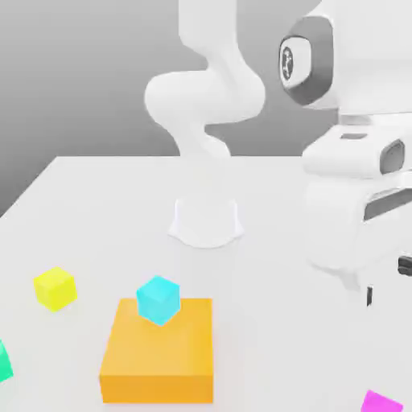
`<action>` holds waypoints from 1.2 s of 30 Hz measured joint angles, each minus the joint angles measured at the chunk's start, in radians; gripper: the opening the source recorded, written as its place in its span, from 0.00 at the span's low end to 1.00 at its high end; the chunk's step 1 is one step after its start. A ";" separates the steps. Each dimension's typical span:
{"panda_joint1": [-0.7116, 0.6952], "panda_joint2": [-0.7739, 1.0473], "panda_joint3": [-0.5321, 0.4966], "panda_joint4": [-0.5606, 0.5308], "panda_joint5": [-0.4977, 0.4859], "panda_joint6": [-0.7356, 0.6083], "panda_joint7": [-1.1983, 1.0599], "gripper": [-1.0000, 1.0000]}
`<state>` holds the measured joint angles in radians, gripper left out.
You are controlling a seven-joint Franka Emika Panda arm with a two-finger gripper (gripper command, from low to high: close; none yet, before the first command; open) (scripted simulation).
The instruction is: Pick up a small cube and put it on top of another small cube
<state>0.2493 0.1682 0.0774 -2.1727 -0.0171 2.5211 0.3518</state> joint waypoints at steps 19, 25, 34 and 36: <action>0.071 0.424 0.011 0.071 -0.095 0.168 -0.069 0.00; 0.036 0.229 0.005 -0.010 -0.048 0.056 -0.055 0.00; -0.089 -0.098 -0.136 -0.279 0.004 0.000 0.160 0.00; -0.127 -0.171 -0.161 -0.339 -0.002 -0.011 0.220 0.00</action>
<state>0.1225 -0.0025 -0.0831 -2.5120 -0.0188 2.5097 0.5719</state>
